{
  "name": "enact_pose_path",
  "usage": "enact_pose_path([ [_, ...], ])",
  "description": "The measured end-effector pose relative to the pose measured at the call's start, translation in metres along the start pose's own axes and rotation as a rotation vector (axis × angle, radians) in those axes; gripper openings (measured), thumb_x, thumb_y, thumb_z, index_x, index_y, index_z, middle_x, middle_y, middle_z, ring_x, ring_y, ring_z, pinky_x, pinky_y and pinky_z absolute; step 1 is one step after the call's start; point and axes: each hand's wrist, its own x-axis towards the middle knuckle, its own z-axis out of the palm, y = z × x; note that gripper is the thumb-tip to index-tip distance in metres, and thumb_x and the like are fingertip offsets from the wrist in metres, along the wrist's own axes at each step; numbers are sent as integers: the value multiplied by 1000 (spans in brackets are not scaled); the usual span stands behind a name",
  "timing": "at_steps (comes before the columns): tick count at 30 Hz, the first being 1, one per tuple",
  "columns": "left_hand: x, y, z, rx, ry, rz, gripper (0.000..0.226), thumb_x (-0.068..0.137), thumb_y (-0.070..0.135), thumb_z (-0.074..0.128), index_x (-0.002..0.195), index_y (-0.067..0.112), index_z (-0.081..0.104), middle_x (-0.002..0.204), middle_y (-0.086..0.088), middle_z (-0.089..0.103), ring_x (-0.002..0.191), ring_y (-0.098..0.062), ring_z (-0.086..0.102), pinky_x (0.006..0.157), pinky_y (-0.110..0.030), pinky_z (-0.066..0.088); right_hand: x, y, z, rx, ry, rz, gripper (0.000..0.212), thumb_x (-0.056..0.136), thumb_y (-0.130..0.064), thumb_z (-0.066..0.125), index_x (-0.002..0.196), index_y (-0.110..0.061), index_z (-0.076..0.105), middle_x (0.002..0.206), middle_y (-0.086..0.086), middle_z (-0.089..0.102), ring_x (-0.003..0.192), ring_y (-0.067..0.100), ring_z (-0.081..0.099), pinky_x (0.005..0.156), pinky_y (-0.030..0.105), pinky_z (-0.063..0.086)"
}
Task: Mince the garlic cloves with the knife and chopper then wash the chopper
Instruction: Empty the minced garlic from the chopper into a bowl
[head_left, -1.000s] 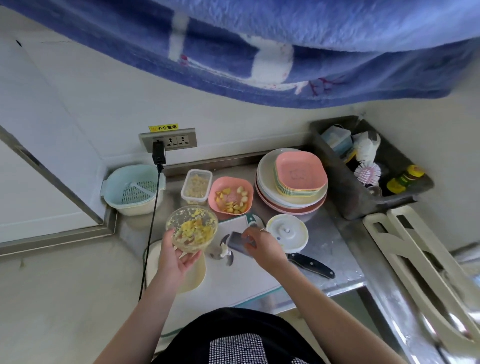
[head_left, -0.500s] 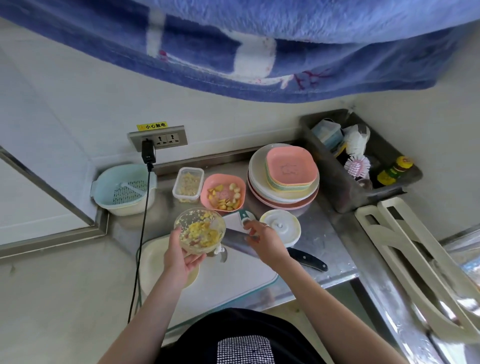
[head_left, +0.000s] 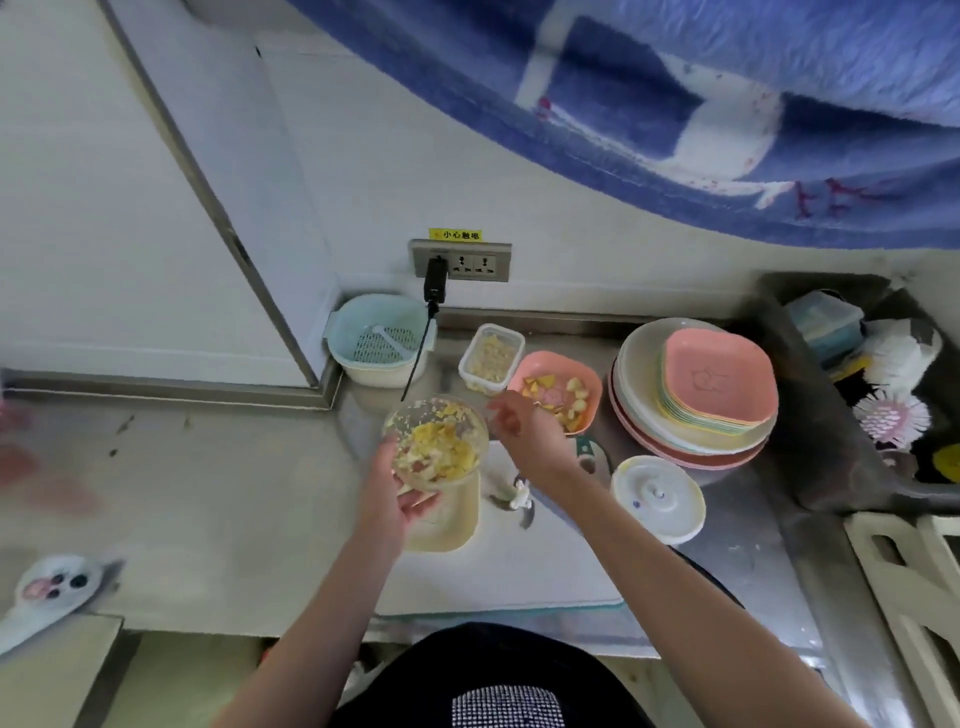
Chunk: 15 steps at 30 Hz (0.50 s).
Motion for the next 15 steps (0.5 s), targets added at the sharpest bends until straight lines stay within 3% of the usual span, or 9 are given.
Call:
enact_pose_path([
  [6,5,38,-37,-35,115,85,54,85,54,59,119,12,57,106,-15,69,89,-29,69,60,-33,55,75,-84,28,-79,-18,-180,22,99,-17,45,114,-18,62,105,-2,65,92,17,61,71,26,43],
  [9,10,55,-51,-77,182,94,62,81,58,62,122,12,56,109,-17,68,90,-31,69,60,-33,56,117,-109,52,-119,-102,-165,29,101,-16,38,119,-12,61,119,6,63,105,24,58,81,29,44],
  [12,16,69,-64,-83,208,78,63,81,58,62,122,11,55,109,-17,67,86,-31,70,62,-36,59,160,-121,75,-348,-185,-152,25,99,-9,36,112,-11,58,112,13,59,104,25,55,79,30,39],
  [15,19,83,-72,-98,206,42,57,85,55,61,118,9,50,108,-18,62,81,-31,66,62,-39,60,189,-120,91,-657,-259,-170,32,95,-6,42,124,-3,54,118,14,62,109,30,58,75,31,41],
])
